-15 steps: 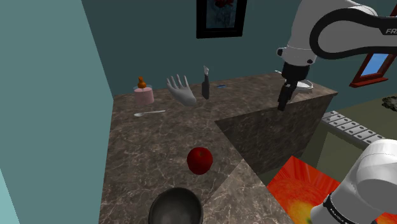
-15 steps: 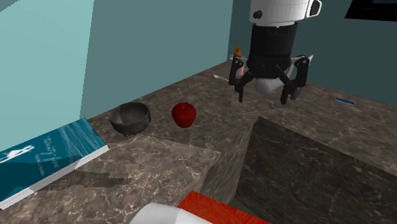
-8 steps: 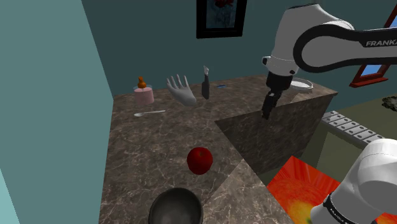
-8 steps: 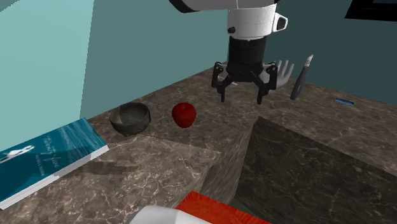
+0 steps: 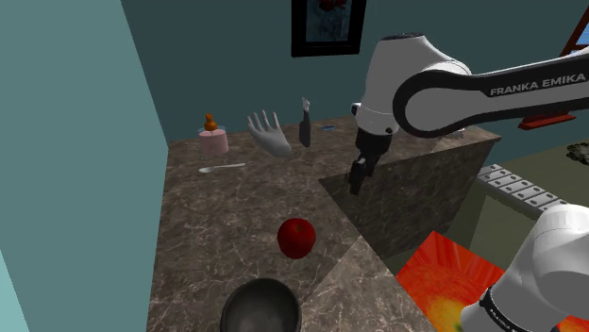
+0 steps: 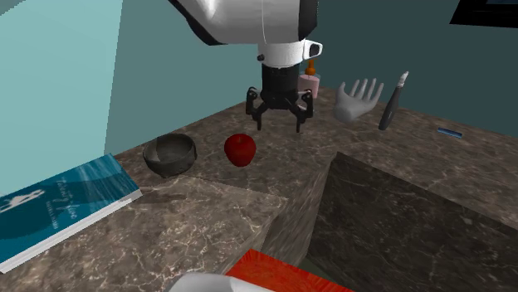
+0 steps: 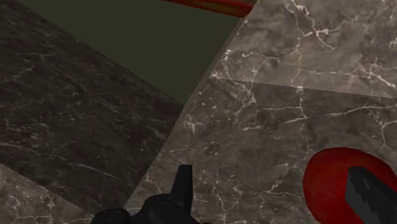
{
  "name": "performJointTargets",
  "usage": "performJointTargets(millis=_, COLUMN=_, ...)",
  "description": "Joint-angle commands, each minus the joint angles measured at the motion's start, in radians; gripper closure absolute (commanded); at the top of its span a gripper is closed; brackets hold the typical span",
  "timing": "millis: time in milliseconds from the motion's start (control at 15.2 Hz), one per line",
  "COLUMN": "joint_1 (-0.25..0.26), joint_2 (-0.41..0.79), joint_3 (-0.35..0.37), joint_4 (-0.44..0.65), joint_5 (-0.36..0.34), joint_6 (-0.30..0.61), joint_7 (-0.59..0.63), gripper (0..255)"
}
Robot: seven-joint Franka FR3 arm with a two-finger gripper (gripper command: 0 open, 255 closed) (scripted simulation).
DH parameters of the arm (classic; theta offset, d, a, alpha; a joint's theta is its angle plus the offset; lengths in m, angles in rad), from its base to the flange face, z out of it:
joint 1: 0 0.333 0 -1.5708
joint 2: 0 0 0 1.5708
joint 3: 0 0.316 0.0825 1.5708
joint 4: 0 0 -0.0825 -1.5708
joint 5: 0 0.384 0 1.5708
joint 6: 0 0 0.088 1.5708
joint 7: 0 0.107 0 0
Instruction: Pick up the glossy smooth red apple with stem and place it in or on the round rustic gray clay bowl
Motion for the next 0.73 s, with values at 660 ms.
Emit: performJointTargets(millis=660, joint_1=0.054, joint_2=0.334, joint_3=0.166, joint_4=0.148, joint_5=-0.006, joint_6=0.258, joint_7=0.179, gripper=0)
